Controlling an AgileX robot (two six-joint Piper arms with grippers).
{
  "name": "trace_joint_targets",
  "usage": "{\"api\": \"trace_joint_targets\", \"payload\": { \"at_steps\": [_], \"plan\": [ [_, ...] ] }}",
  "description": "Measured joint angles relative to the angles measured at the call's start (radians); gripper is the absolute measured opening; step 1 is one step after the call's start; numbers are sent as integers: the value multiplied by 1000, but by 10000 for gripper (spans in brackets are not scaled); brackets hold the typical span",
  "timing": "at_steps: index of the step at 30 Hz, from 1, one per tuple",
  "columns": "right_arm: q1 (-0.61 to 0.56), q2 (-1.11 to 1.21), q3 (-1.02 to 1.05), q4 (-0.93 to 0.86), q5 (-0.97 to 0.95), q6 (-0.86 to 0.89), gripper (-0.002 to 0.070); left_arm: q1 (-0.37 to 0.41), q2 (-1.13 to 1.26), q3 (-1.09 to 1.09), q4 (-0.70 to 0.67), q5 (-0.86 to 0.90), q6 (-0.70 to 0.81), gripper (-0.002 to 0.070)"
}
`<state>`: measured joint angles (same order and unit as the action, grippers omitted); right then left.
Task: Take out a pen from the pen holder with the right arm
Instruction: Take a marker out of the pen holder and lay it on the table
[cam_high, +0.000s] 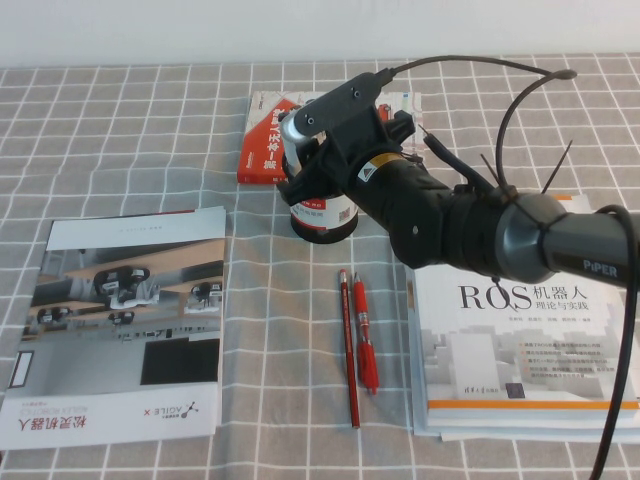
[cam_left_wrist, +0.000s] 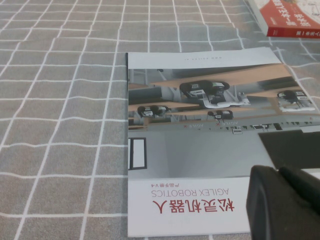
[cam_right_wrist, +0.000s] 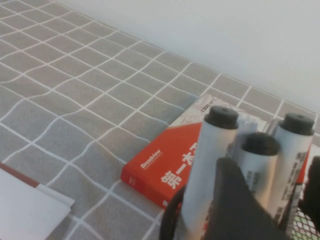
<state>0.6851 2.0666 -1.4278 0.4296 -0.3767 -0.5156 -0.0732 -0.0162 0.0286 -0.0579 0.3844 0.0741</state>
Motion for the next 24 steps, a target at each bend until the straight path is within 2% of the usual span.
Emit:
{"api": "trace_joint_targets", "payload": {
  "at_steps": [24],
  "plan": [
    [0, 52, -51, 4, -20, -9, 254, 0, 0, 0, 0, 0, 0, -3]
  ]
}}
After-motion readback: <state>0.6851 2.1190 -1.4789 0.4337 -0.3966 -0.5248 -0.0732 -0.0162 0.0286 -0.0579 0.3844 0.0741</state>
